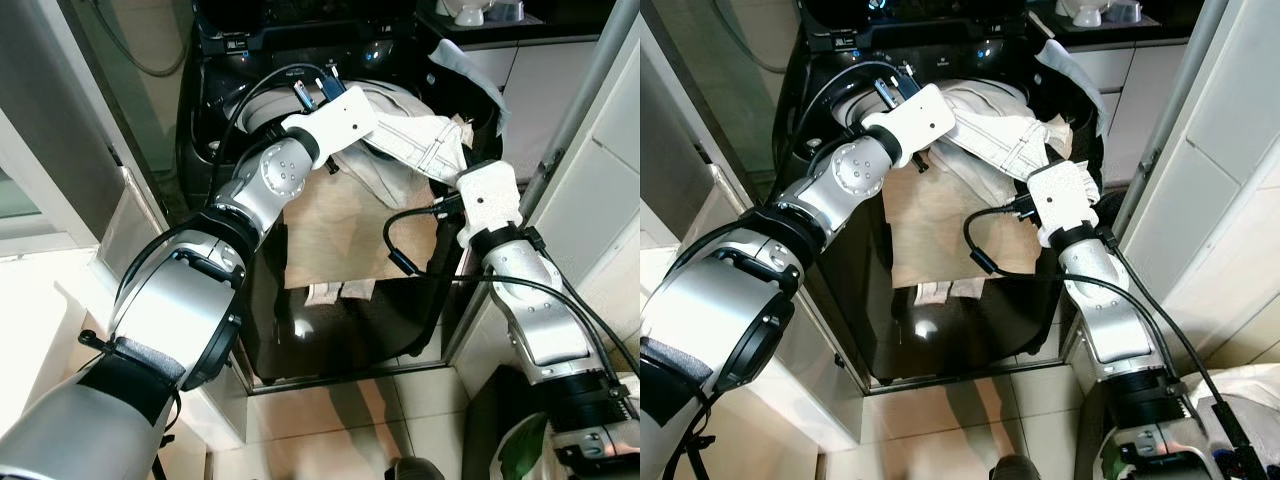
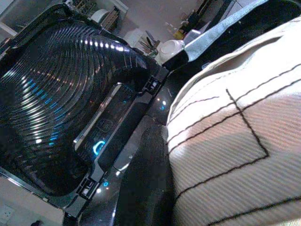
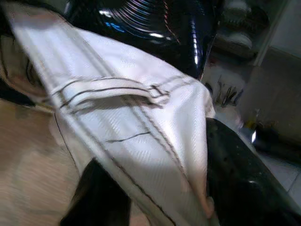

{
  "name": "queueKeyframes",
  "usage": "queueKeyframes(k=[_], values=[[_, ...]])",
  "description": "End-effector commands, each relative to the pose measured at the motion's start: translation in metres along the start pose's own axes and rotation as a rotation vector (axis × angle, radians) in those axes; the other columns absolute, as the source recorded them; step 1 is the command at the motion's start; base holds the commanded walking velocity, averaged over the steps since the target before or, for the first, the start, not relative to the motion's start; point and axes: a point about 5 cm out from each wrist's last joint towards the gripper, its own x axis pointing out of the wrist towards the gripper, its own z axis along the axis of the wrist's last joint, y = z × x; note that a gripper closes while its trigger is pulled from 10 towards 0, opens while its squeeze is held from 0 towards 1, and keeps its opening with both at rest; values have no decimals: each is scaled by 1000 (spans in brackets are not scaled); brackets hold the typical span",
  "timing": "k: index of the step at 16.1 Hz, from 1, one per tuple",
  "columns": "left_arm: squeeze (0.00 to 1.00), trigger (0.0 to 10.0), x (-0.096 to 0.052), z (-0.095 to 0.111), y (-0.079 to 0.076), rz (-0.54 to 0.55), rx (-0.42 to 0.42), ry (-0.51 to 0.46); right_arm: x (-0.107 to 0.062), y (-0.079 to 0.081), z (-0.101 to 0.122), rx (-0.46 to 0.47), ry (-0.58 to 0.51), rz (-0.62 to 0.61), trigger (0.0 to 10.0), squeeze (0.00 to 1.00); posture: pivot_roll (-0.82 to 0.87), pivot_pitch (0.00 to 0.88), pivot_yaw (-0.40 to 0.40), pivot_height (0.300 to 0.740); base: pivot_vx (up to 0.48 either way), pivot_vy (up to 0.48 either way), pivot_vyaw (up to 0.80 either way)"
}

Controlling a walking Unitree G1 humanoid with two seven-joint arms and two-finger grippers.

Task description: Clothes washing

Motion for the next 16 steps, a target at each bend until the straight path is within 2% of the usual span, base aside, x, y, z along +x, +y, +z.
queueKeyframes(k=[1,4,13,15,16], values=[[0,0,-2,-8,11,40,-21,39,1,-5,5,84,0,-26,10000,1000,-230,0,85,740,0,0,0],[0,0,-2,-8,11,39,-19,39,2,0,9,153,-1,-5,10000,1000,-229,0,85,740,0,0,0],[0,0,-2,-7,10,40,-21,38,2,1,18,167,-6,11,10000,1000,-236,0,82,740,0,0,0],[0,0,-2,-8,10,38,-23,40,1,-1,21,217,-8,9,10000,1000,-237,0,83,740,0,0,0],[0,0,-2,-8,9,38,-24,41,1,0,22,308,1,22,10000,1000,-238,0,83,740,0,0,0]])
